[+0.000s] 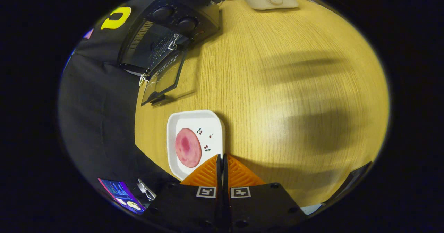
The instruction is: Open the toaster oven, put the food inside, and close the toaster oven door.
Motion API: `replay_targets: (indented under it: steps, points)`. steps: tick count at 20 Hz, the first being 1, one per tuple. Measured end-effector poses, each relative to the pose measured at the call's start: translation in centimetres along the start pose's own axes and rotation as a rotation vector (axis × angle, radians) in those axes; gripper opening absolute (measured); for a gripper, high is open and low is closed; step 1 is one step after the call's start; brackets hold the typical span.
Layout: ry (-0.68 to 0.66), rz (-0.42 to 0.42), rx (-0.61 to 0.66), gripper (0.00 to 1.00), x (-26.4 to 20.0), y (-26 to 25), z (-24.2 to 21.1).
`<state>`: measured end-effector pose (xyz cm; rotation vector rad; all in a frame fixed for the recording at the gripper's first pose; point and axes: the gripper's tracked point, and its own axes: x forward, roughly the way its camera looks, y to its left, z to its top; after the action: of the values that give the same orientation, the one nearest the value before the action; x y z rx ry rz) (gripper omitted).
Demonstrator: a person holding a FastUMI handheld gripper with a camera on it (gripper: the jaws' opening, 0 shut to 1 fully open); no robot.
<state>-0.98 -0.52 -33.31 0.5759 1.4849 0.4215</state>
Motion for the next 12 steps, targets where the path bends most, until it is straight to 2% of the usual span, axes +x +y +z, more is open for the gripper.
replay_targets:
  steps: [6, 12]
  points:
    - [-0.058, 0.078, 0.083, 0.02, 0.2, 1.8, -0.3]
    - [-0.148, 0.110, 0.156, 0.02, 0.5, 4.7, -0.1]
